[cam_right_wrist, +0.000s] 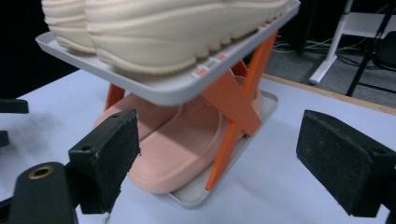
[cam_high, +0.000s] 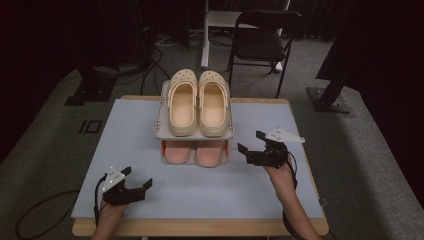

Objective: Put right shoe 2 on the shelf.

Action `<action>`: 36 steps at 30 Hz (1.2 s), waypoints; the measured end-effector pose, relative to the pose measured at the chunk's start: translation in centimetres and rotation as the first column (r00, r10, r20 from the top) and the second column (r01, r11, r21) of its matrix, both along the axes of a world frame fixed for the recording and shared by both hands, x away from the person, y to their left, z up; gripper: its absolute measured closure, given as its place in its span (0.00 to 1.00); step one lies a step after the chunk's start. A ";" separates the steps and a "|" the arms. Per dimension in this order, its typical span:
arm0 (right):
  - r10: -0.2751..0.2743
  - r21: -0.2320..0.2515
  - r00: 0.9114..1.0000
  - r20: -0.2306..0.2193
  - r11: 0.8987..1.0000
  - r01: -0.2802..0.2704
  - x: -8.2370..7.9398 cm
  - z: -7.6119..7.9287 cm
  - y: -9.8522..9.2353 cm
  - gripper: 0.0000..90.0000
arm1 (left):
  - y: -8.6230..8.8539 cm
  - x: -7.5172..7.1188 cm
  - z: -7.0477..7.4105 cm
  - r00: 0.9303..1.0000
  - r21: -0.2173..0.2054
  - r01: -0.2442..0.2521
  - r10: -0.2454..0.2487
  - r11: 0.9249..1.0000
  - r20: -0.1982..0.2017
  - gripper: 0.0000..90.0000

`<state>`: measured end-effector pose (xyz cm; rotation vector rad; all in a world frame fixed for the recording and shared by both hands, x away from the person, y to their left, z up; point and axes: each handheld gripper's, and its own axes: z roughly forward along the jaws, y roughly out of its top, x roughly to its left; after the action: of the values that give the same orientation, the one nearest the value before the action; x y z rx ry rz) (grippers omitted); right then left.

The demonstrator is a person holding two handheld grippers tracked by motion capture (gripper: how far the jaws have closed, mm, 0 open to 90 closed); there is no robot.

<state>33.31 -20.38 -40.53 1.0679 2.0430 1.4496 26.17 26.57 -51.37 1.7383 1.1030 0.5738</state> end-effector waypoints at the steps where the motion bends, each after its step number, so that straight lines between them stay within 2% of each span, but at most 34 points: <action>1: -0.005 0.005 1.000 0.004 1.000 0.005 -0.1 -0.3 -0.2 0.14 | 0.0 0.0 0.0 1.000 0.001 0.000 0.000 1.000 0.000 0.04; 9: -0.027 0.008 1.000 -0.007 1.000 0.027 -0.8 -3.0 -2.4 0.14 | 0.0 0.0 0.0 1.000 -0.002 -0.004 0.004 1.000 0.001 0.04; 13: -0.044 -0.025 0.999 -0.013 0.999 0.044 -1.0 -4.2 -3.2 0.14 | 0.0 0.0 0.0 1.000 0.000 -0.004 0.004 1.000 0.001 0.04; 20: -0.076 -0.013 0.997 -0.029 0.997 0.075 -1.3 -5.9 -4.8 0.14 | 0.0 0.0 0.0 1.000 0.004 -0.004 0.004 1.000 0.000 0.04; 22: -0.081 -0.014 0.996 -0.037 0.997 0.080 -1.4 -6.4 -5.0 0.14 | 0.0 0.0 0.0 1.000 0.005 -0.004 0.004 1.000 0.001 0.04; 28: -0.096 -0.061 0.993 -0.063 0.994 0.092 -1.6 -8.3 -5.5 0.14 | -0.1 -0.1 0.0 1.000 0.009 -0.001 0.001 1.000 0.000 0.04; 36: -0.102 -0.071 0.990 -0.097 0.993 0.095 -1.8 -9.9 -6.1 0.14 | -0.1 -0.2 0.1 1.000 0.025 -0.001 0.001 1.000 0.010 0.04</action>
<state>31.48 -26.47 -50.46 1.2189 2.0596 1.2952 25.96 26.42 -51.32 1.7545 1.0946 0.5982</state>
